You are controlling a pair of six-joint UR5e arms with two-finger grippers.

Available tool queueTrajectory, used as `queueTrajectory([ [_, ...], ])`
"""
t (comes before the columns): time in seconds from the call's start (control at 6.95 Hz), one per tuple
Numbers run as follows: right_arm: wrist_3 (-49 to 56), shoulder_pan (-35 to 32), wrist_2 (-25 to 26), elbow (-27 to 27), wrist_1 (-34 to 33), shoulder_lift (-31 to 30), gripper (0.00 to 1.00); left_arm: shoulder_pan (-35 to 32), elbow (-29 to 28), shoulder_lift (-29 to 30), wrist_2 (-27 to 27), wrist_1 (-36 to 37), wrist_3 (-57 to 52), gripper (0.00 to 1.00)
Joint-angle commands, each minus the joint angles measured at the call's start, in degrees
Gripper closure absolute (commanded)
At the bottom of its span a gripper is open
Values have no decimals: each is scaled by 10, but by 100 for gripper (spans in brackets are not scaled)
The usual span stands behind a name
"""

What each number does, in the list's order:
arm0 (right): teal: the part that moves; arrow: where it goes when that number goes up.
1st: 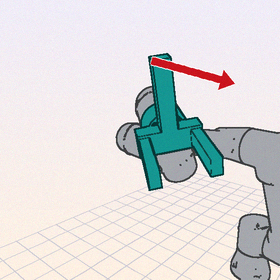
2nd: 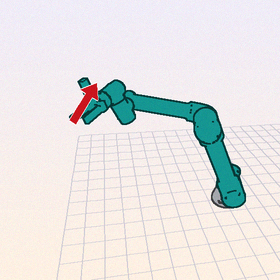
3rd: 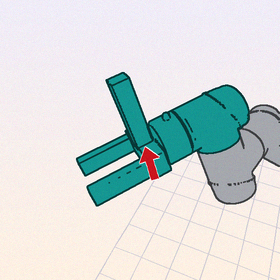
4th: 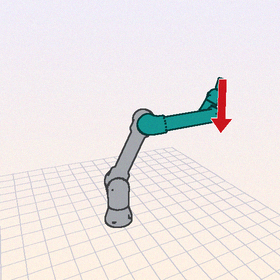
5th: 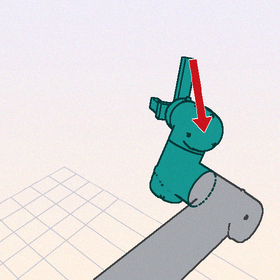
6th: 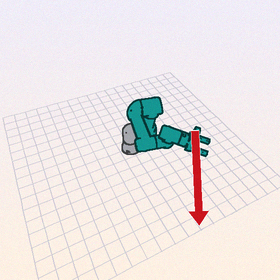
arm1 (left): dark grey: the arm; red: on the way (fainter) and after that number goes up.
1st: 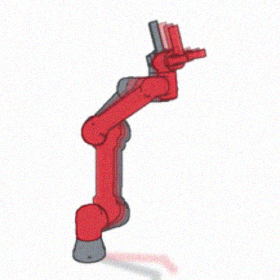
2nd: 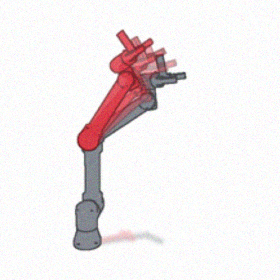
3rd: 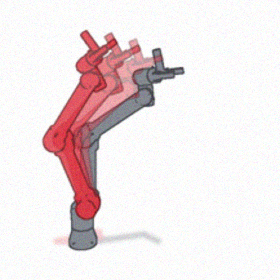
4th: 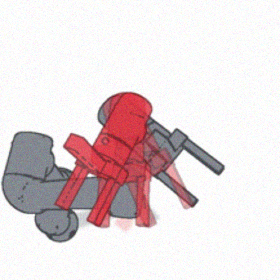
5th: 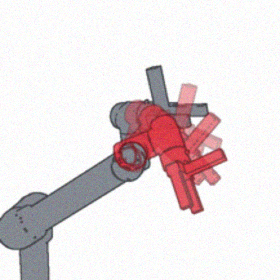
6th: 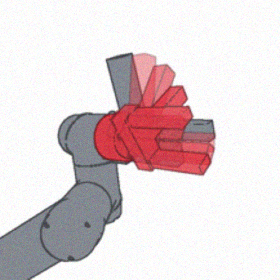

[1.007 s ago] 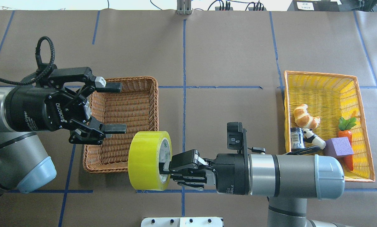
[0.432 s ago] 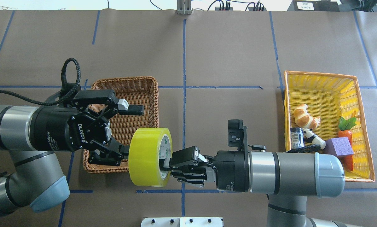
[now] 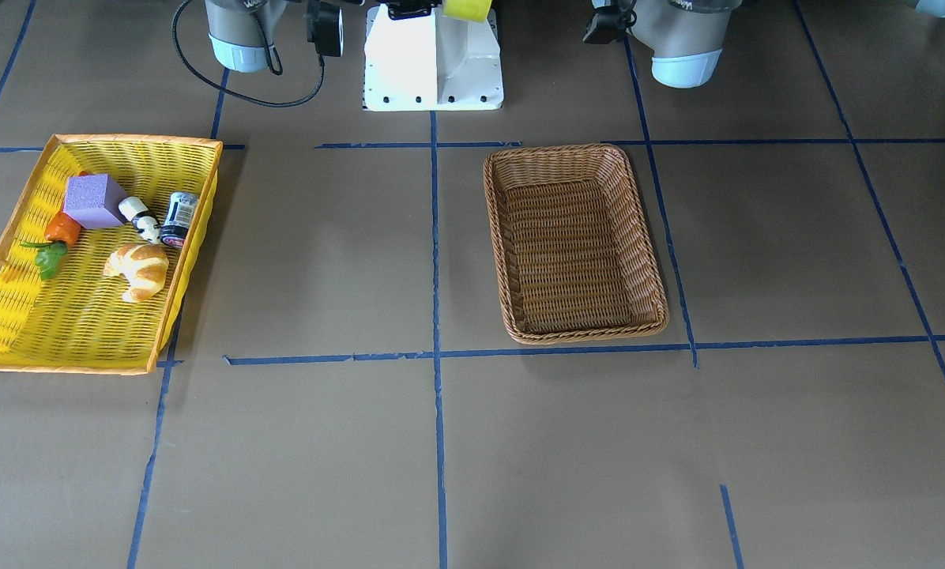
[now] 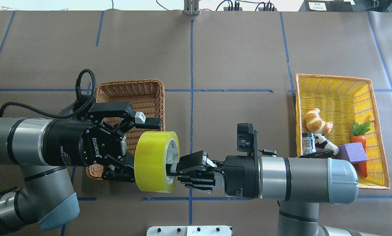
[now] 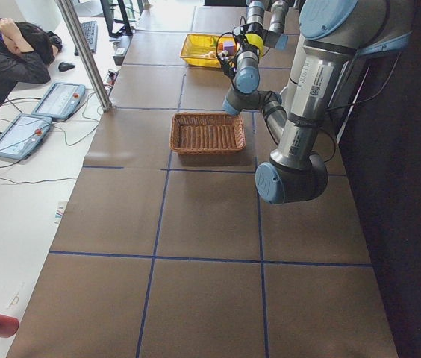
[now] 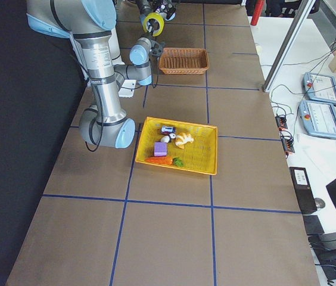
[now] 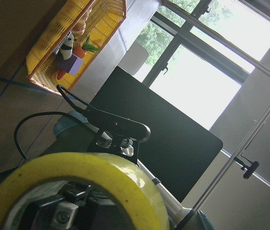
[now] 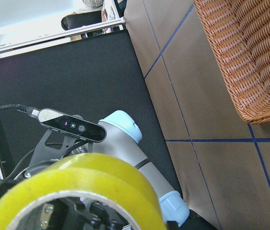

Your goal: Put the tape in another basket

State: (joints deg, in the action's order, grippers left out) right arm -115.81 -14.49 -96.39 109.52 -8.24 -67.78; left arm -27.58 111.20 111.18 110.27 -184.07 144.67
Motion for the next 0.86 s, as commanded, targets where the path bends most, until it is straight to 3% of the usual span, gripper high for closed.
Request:
queueTrajectory([
  [0.0,1,1,-1,0,1,0,100,8,1,4,-5,1,0,10],
  [0.14,1,1,-2,0,1,-1,99,10,1,4,-5,1,-1,28],
  [0.29,1,0,-2,-1,1,-2,86,12,0,4,-5,2,-2,59],
  [0.43,1,0,-2,-1,1,-3,39,12,-1,3,-3,1,-7,98],
  [0.58,1,-1,-1,-1,1,-4,1,12,-1,3,-1,1,-6,100],
  [0.72,1,-1,0,-1,1,-4,0,12,-2,4,-1,2,-5,100],
])
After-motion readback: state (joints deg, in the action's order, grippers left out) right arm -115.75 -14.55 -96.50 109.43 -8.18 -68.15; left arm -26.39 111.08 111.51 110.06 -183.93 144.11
